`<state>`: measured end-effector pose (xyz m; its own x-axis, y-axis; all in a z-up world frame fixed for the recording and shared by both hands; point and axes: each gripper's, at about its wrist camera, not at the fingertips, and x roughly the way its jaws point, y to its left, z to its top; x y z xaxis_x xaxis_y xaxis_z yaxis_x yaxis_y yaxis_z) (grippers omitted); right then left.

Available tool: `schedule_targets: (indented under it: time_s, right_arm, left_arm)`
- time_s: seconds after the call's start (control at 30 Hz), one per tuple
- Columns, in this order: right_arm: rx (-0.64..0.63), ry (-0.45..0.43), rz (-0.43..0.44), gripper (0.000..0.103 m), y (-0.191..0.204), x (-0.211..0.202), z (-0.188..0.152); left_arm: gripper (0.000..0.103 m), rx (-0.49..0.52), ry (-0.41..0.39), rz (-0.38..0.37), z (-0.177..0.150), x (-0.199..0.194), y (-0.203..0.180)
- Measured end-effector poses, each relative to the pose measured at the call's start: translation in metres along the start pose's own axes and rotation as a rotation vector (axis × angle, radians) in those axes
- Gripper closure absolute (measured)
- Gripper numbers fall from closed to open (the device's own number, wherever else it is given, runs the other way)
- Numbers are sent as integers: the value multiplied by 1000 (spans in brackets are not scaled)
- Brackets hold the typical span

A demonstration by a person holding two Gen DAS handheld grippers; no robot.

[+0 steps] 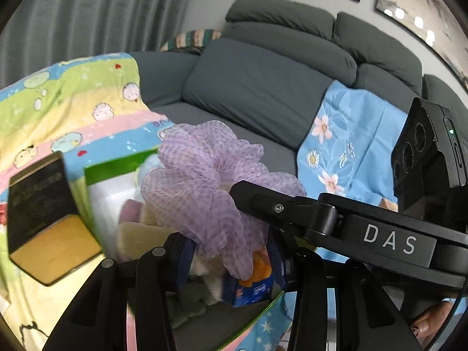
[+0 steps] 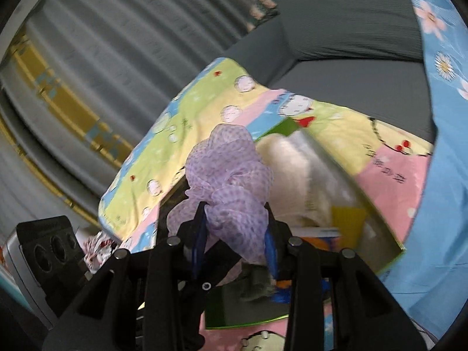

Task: Organize soft objects
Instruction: 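Carry the purple mesh sponge into the green box and release it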

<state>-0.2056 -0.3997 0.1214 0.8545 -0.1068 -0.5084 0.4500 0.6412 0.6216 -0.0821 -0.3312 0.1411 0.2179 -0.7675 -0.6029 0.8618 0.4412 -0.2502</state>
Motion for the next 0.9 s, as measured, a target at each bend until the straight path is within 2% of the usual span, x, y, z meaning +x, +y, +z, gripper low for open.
schedule_targets:
  time_s: [0.27,0.37,0.53,0.73,0.9]
  right_arm:
    - [46,53,-134,67,-24,19,2]
    - [50,62,-143,64,-26,21,1]
    - [41,65,-215,58,-31,25,-1]
    - [39,73,-223,58,-32,26,1]
    - [13,83,-242,50,-27,25,1]
  left_arm:
    - [58,-18,109,64,-6,35,0]
    - [58,-30,116,66,-8,37,2]
    - [58,-51,144,80,-12,42,5]
    - [57,-72,143,80,-14,40,8]
    - [57,-66,139,90,-15,31,8]
